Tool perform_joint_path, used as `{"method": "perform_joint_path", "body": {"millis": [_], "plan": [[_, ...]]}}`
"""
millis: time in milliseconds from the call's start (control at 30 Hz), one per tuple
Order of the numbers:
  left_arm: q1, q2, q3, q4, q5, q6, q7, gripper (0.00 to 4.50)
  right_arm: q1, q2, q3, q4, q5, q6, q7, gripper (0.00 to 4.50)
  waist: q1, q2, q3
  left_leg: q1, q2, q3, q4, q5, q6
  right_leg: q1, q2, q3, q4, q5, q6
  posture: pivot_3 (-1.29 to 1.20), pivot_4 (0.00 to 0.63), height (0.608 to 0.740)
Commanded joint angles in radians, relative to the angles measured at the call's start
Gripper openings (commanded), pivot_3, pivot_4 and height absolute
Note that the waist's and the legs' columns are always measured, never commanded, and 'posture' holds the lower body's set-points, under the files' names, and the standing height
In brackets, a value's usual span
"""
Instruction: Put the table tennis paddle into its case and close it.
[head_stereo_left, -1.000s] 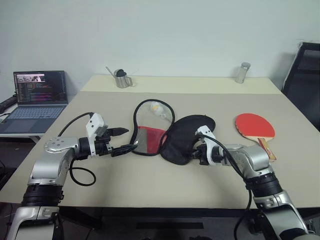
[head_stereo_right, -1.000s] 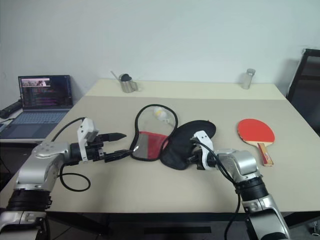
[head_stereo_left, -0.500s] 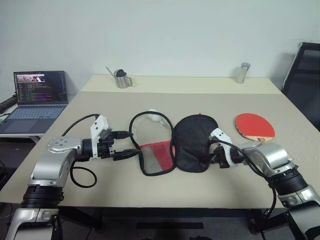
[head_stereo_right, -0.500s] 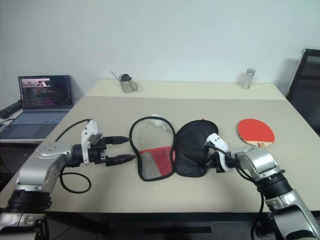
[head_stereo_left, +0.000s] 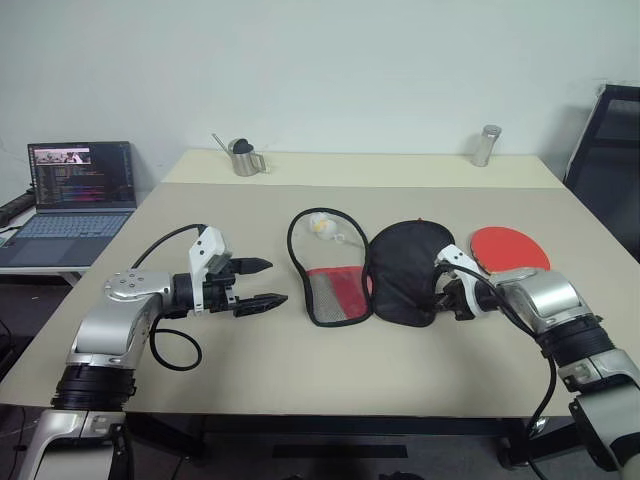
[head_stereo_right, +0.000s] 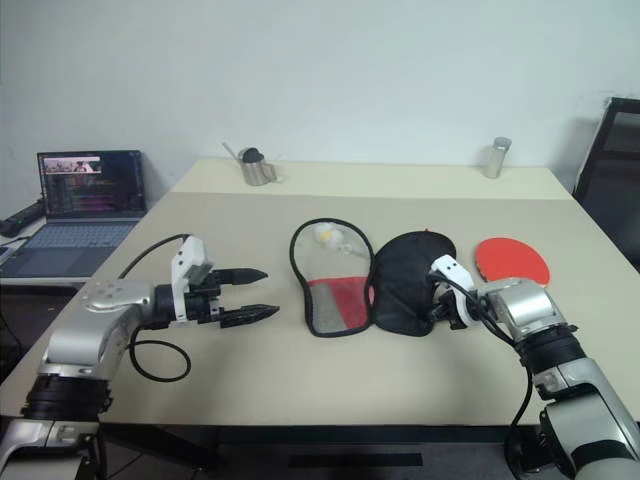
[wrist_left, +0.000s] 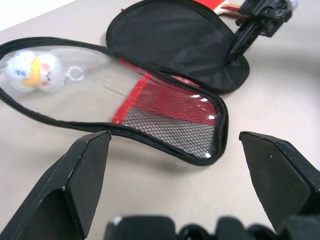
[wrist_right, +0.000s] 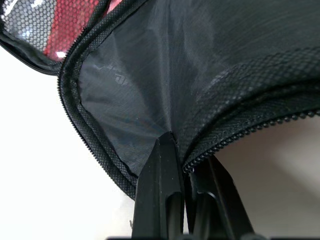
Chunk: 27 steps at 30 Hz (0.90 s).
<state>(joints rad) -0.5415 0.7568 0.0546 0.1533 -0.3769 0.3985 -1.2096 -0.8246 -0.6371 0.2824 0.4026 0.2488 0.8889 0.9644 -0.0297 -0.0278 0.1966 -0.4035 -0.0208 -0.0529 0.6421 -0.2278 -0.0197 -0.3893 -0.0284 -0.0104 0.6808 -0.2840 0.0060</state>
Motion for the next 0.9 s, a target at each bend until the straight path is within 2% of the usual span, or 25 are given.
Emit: {"method": "perform_joint_path", "body": {"millis": [33,433,533,633,900], "plan": [[-0.027,-0.002,0.005,-0.009,-0.001,-0.024,0.004,4.50,-0.043,-0.022,0.014,0.047,-0.058,-0.067,0.025,0.01,0.000,0.000,0.000,0.000,0.000,0.000,0.000,0.000,0.000,0.000,0.000,0.000,0.000,0.000,0.000,0.00,0.150,0.740],[-0.027,-0.016,0.000,-0.013,0.002,-0.034,0.018,4.50,-0.135,0.006,0.046,0.231,-0.183,-0.218,0.074,0.01,0.000,0.000,0.000,0.000,0.000,0.000,0.000,0.000,0.000,0.000,0.000,0.000,0.000,0.000,0.000,0.00,0.150,0.740],[-0.021,-0.016,-0.001,-0.019,0.002,-0.035,0.023,4.50,-0.157,0.019,0.029,0.280,-0.201,-0.243,0.045,0.01,0.000,0.000,0.000,0.000,0.000,0.000,0.001,0.000,0.000,0.000,0.000,0.000,0.000,0.000,0.000,0.00,0.150,0.740],[-0.024,-0.018,-0.003,-0.015,0.002,-0.037,0.023,4.50,-0.182,0.025,0.019,0.327,-0.219,-0.274,0.022,0.67,0.000,0.000,0.000,0.000,0.000,0.000,0.001,0.000,0.000,0.000,0.000,0.000,0.000,0.000,0.000,0.00,0.150,0.740],[-0.044,-0.039,-0.010,-0.004,0.001,-0.042,0.026,4.50,-0.191,-0.001,-0.031,0.335,-0.235,-0.280,-0.002,3.49,0.000,0.000,0.000,0.000,0.000,0.000,0.001,0.000,0.000,0.000,0.000,0.000,0.000,0.000,0.000,0.00,0.150,0.740]]}}
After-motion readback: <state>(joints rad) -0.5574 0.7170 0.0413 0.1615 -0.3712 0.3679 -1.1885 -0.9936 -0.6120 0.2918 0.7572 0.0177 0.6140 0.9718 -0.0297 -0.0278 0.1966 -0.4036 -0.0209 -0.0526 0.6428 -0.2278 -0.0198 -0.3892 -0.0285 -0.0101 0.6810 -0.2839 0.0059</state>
